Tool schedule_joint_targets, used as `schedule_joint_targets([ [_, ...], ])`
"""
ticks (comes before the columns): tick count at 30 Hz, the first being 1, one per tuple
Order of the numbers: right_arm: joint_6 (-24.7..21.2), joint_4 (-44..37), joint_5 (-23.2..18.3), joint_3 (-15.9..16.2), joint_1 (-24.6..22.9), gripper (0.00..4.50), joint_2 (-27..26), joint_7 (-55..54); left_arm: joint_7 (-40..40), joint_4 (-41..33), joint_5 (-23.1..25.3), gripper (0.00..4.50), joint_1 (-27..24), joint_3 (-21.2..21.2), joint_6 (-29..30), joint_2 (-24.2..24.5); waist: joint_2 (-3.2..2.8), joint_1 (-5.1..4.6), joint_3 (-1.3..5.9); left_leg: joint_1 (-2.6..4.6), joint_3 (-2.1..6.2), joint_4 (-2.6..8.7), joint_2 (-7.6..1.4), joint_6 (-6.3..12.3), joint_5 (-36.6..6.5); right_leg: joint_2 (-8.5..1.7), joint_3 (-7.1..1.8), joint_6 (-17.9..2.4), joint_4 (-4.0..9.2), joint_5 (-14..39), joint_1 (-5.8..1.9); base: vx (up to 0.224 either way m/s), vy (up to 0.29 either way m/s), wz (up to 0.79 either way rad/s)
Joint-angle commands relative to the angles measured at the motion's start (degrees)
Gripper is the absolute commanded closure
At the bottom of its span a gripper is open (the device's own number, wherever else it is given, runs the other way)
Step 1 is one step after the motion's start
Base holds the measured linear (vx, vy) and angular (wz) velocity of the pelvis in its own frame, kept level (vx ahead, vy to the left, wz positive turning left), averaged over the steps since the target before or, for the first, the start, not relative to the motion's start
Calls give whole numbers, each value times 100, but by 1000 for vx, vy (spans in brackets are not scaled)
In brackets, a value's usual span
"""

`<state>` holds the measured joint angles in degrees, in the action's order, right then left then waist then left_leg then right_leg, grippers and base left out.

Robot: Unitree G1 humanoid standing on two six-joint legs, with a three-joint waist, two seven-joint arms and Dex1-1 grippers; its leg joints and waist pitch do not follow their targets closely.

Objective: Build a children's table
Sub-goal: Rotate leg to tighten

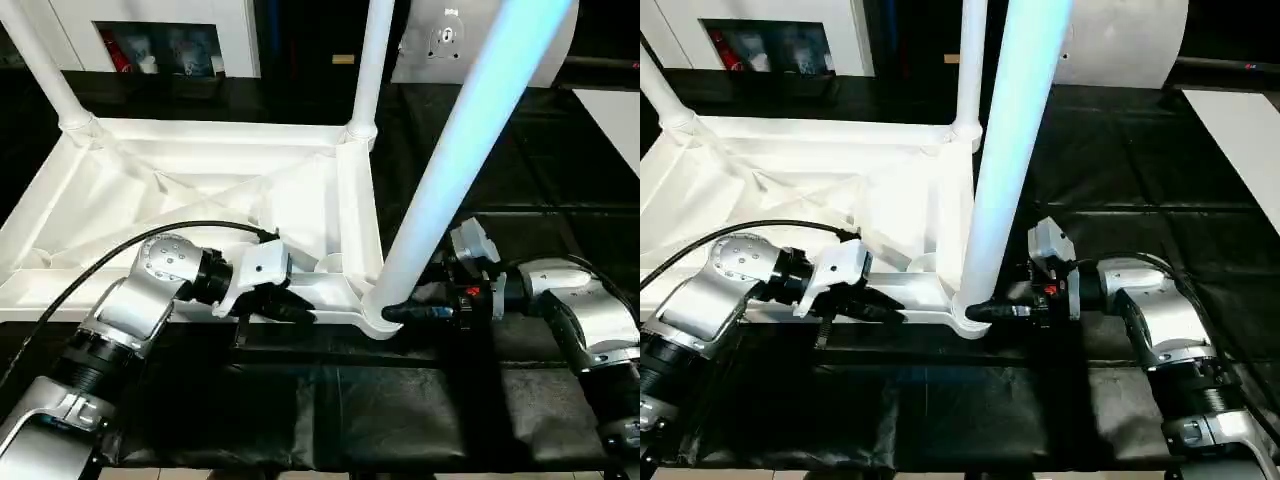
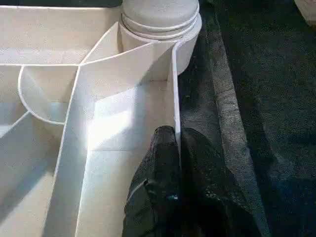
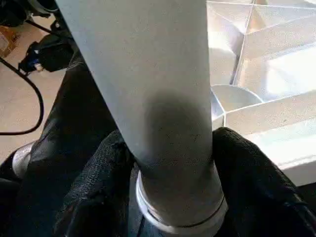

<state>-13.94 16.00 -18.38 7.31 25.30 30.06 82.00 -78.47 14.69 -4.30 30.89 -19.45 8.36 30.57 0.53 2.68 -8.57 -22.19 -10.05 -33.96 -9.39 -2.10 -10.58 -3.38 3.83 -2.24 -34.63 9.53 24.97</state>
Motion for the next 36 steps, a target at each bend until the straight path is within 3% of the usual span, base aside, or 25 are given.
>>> schedule_joint_targets([
  [1,-80,-27,-95,54,67,234,57,176,-250,-178,-67,450,20,-210,-95,-33,59,-25,415,88,93,349,-384,798,-562,-509,-342,-1378,403,1357,-380,0,0,0],
  [12,-541,-367,-306,-12,-119,249,-172,-289,21,-174,-67,450,-20,-105,51,-128,42,-25,381,91,98,373,-388,702,-692,-508,-343,-1278,447,1639,-364,0,0,0],
  [13,-541,-436,-168,-48,-150,249,-363,-772,311,-182,-18,450,-17,-52,199,-246,10,-21,383,90,112,374,-379,654,-747,-518,-337,-1264,450,1717,-370,0,0,0],
  [17,-801,-492,395,-293,-64,250,-1321,-2916,1550,-304,42,450,16,213,940,-937,25,-120,358,90,129,395,-358,311,-923,-508,-331,-1147,482,2167,-345,0,0,0],
  [18,-834,-489,432,-325,-46,251,-1421,-3117,1662,-326,40,450,18,235,1014,-1012,38,-158,350,53,149,412,-337,224,-986,-524,-314,-1040,506,2439,-371,0,0,0],
  [19,-963,-478,527,-404,7,252,-1680,-3630,1990,-368,81,450,41,283,1199,-1217,37,-181,367,78,160,412,-328,225,-999,-528,-315,-968,530,2483,-368,0,0,0],
  [22,-1150,-444,641,-528,116,254,-2140,-4486,2624,-360,146,450,123,381,1490,-1628,30,-289,382,68,135,400,-332,315,-877,-499,-334,-1092,504,1959,-364,0,0,0],
  [26,-1196,-347,865,-604,312,254,-2828,-5673,3639,-237,255,450,290,597,1777,-2319,22,-308,383,67,122,393,-308,362,-800,-492,-329,-1061,530,1969,-349,0,0,0],
  [28,-1177,-385,800,-644,316,198,-3014,-5753,3787,-244,304,450,303,620,1839,-2447,12,-317,408,64,110,386,-320,490,-616,-482,-343,-1148,487,1475,-369,0,0,0],
  [29,-1096,-436,846,-610,293,198,-3096,-5776,3848,-250,350,450,308,609,1881,-2513,23,-312,432,70,108,380,-316,533,-559,-475,-336,-1184,470,1336,-382,0,0,0],
  [30,-1048,-499,873,-575,254,182,-3134,-5782,3876,-282,394,450,303,584,1935,-2535,24,-317,431,37,108,377,-309,631,-473,-489,-338,-1229,448,1120,-406,0,0,0],
  [33,-998,-564,866,-578,148,159,-3023,-5666,3749,-310,462,450,272,516,1900,-2384,18,-306,449,43,99,364,-310,826,-311,-484,-329,-1280,429,867,-415,0,0,0],
  [36,-913,-586,793,-686,22,133,-2720,-5394,3427,-398,474,450,183,446,1797,-2077,15,-304,446,54,106,367,-325,866,-368,-489,-319,-1302,435,954,-413,0,0,0],
])
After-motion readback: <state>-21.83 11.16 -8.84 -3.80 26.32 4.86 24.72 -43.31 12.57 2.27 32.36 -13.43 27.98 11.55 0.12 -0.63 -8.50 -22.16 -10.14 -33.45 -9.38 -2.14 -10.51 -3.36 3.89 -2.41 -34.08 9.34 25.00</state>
